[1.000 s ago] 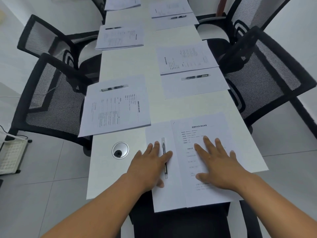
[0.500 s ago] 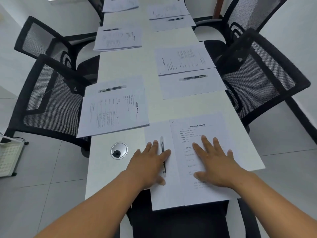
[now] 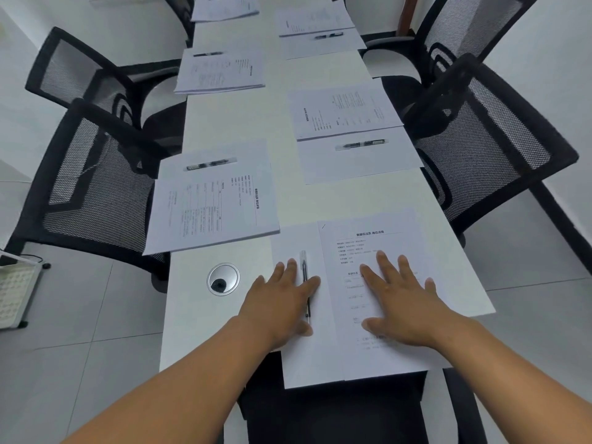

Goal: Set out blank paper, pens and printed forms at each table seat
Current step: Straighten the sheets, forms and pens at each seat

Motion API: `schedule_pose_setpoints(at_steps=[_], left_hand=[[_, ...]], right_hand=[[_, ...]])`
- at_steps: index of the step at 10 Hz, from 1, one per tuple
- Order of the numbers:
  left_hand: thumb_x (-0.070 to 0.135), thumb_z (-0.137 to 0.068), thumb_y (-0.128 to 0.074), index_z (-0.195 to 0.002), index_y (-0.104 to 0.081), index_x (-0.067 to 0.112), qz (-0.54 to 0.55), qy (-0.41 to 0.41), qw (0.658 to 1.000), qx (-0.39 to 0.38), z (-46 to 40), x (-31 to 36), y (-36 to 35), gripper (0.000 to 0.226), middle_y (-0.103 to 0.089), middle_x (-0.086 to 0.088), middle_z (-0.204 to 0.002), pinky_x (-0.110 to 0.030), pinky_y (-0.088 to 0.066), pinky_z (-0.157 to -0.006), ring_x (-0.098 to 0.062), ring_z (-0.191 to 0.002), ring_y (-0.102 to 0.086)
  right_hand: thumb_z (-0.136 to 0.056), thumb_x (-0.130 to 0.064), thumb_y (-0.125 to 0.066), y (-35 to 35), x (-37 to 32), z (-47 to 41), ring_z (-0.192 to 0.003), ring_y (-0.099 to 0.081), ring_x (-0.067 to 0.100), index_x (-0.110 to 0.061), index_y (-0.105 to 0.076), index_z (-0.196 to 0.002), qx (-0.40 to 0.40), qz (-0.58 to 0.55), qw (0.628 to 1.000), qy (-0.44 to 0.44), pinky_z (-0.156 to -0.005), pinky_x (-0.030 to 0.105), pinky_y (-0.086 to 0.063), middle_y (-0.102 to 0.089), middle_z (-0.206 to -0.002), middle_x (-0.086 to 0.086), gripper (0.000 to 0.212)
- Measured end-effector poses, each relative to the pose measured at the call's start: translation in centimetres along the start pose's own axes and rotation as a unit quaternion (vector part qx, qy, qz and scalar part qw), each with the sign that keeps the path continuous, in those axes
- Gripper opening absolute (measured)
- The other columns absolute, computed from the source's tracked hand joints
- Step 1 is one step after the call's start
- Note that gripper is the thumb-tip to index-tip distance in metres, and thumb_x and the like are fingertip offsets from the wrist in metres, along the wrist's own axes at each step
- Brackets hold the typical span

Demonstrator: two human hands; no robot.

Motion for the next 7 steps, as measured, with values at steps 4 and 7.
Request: schedule_pose_setpoints(at_steps=[4,7], left_hand=[[0.058,-0.096,-0.076,-0.171,-0.009,0.039,0.004,0.017,1.000,-0.023,1.2,-0.2,0.5,0.102,0.009,-0.014,-0.182,-0.061,-0.021,-0.132,-0.039,-0.169,0.000],[0.061,-0.098,-0.072,-0.173,-0.005,0.039,-0.021,0.043,0.999,-0.004,4.7,-1.7,4.0,0.103,0.016,-0.012,-0.182,-0.066,-0.018,-0.132,-0.037,-0.169,0.008]], right_hand=[[-0.099,-0.063,-0.062,0.1,-0.1,0.2,-0.163,0.030,0.035,-0.038,0.018,-0.170,-0.003,0.004,1.000,-0.006,-0.128,0.074,-0.008,0.039,-0.174,-0.004,0.110],[-0.099,-0.069,-0.053,1.6,-1.2,1.4,-0.164,0.027,0.037,-0.033,0.015,-0.172,0.032,0.028,0.999,0.010,-0.134,0.060,0.001,0.030,-0.178,0.004,0.106]])
Point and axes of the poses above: each hand's wrist, its own z-axis away from the middle knuckle, its own y-axis out of the back of the hand, x = y × z, the point moved 8 cm from there along -z, towards the middle knuckle
